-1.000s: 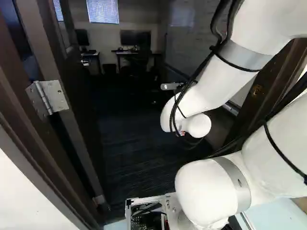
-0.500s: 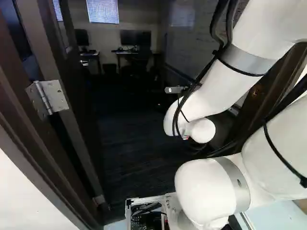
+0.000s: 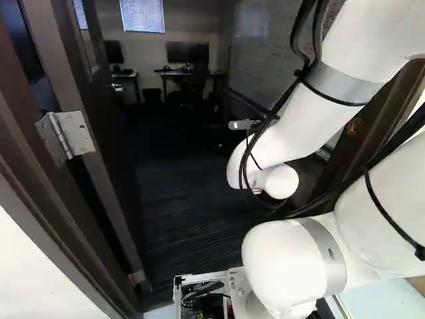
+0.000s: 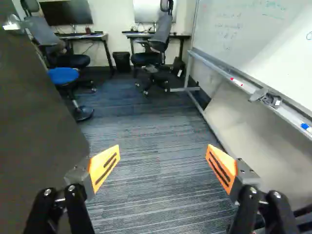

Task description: Open the door and move inside

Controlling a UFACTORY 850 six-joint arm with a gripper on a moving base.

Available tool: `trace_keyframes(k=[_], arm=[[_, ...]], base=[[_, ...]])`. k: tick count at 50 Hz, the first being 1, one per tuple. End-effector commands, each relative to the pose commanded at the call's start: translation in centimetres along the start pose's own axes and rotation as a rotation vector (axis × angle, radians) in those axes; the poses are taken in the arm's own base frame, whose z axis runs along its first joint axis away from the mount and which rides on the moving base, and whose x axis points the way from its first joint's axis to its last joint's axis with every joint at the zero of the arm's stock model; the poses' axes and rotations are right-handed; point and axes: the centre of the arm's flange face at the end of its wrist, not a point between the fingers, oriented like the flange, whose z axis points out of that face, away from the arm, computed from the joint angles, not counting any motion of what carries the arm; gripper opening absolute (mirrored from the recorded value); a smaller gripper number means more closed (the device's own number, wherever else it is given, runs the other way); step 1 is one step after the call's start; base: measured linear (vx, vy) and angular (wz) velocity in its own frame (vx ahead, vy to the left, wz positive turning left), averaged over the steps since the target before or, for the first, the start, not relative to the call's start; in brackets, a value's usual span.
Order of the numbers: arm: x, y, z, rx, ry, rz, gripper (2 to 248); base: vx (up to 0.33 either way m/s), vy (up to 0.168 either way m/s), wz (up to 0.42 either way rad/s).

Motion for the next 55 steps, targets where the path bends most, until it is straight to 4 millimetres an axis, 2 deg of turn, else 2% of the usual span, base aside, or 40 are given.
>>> trace_keyframes(k=[31,55], arm=[[0.0,0.0,0.0,0.0,0.0,0.0,247],[0.0,0.0,0.0,0.0,0.0,0.0,247]], base=[[0.005,0.001,0.002],[0.116,0.003,-0.007]])
